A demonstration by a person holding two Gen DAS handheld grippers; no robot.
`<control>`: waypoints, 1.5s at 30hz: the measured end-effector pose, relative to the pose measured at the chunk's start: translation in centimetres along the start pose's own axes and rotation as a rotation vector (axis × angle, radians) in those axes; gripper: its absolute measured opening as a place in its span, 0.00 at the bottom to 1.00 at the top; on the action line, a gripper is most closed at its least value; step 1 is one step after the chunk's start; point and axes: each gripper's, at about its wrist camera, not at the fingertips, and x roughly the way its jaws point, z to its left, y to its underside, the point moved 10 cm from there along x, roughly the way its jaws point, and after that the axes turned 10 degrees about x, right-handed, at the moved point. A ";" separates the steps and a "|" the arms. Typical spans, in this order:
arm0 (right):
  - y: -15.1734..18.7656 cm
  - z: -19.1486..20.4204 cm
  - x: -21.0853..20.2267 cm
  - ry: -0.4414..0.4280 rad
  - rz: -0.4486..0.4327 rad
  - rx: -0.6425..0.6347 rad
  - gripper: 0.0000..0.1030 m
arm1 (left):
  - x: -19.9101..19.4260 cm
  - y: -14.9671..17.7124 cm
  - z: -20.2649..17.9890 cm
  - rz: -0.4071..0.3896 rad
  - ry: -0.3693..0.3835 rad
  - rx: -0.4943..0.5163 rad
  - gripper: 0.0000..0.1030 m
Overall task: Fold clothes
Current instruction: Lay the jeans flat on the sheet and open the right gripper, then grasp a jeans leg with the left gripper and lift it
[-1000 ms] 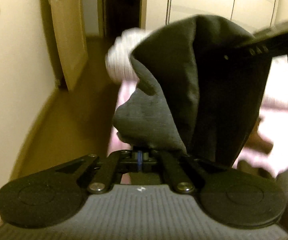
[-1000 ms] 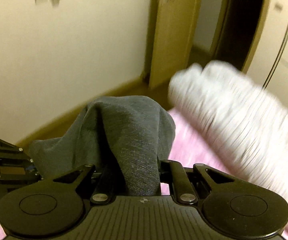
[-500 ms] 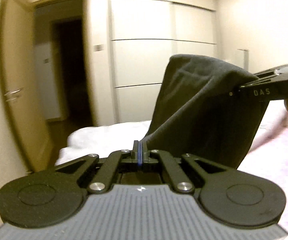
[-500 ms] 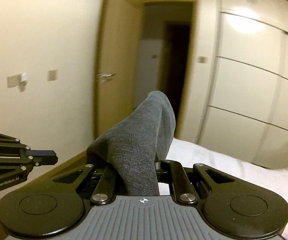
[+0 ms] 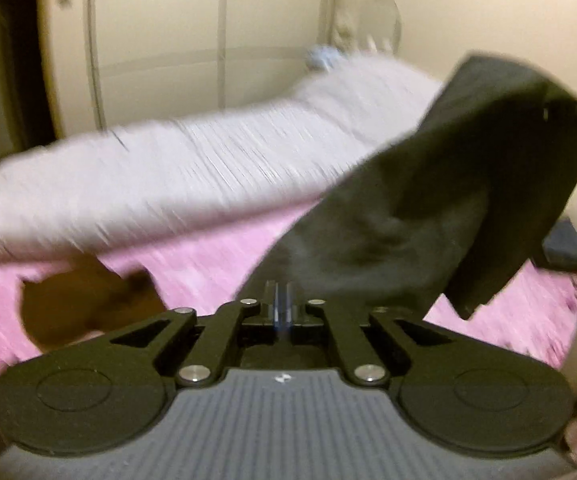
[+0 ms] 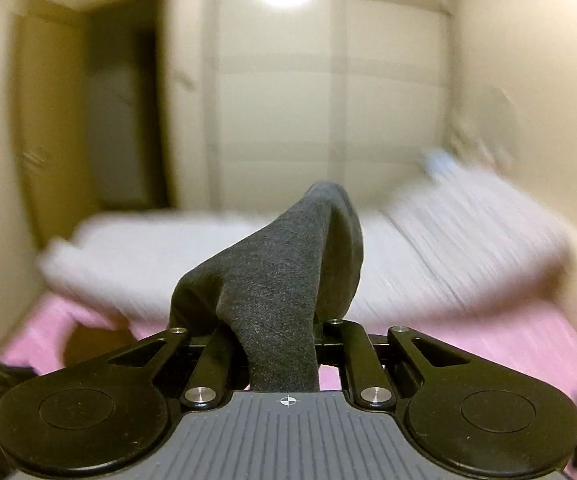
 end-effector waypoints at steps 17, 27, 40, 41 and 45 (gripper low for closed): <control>24.7 -6.8 13.0 0.165 0.612 -0.117 0.67 | 17.2 15.1 -1.5 0.380 0.036 -0.082 0.60; 31.4 0.4 26.9 -0.057 0.637 -0.542 0.69 | 24.2 18.0 4.5 0.417 0.053 -0.195 0.54; 28.3 -2.9 42.6 -0.311 0.709 -0.649 0.70 | 20.9 17.7 2.2 0.436 -0.118 -0.254 0.33; 28.4 -3.1 43.2 -0.342 0.724 -0.643 0.70 | 20.4 17.7 1.9 0.439 -0.140 -0.285 0.42; 28.8 -4.0 44.7 -0.470 0.809 -0.574 0.64 | 18.3 18.3 0.0 0.460 -0.205 -0.419 0.44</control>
